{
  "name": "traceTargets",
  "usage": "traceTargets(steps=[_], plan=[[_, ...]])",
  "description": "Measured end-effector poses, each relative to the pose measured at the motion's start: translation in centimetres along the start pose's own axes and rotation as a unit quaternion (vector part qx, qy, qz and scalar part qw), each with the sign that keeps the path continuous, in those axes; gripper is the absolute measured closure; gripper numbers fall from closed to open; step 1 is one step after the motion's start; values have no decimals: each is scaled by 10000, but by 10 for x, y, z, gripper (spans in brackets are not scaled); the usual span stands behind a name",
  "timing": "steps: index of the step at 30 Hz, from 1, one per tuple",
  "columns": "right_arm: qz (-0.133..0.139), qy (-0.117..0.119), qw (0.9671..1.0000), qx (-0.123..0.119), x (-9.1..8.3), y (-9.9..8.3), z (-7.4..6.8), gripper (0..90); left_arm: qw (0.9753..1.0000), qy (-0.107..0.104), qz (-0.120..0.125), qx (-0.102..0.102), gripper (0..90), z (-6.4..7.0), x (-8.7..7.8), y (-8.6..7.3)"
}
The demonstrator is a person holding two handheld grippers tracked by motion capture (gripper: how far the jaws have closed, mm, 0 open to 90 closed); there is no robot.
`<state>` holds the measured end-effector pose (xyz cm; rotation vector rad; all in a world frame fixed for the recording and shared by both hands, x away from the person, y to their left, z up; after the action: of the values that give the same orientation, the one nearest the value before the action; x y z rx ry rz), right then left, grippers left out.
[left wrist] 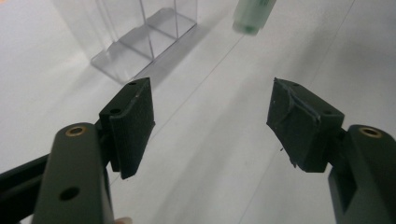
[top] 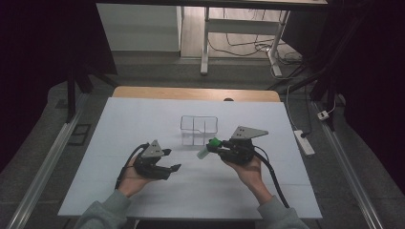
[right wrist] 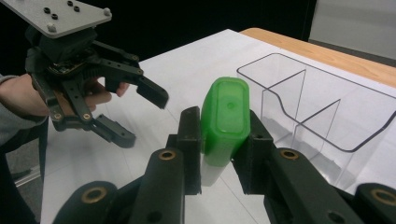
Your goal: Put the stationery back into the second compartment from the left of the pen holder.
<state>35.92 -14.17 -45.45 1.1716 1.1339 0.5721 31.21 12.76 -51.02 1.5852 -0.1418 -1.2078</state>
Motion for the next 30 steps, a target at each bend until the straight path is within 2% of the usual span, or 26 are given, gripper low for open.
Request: traceTargets(steps=[6, 14, 22, 30], plan=[[61, -25, 10000, -74, -4, 4, 1, 734, 9998, 83, -33, -159, 284, -8, -17, -15], [67, -97, 9997, -218, -9, 8, 1, 734, 9987, 314, -36, -398, 266, -23, -44, -40], [100, -166, 9993, -323, -16, 12, 1, 735, 9971, 441, -74, -612, 253, -33, -58, -59], [258, -254, 9985, -398, -27, 22, 3, 735, 9959, 532, -80, -733, 243, -39, -65, -67]])
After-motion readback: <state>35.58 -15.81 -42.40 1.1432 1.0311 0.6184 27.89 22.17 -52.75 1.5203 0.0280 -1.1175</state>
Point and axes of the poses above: each handheld gripper's, and its own axes: x roughly forward along the jaws, y roughly out of its top, z roughly to its right, the point moved 3 cm from there along x, roughly forward along the jaws, and after that the axes turned 6 degrees about -x, right-handed, at the moved point
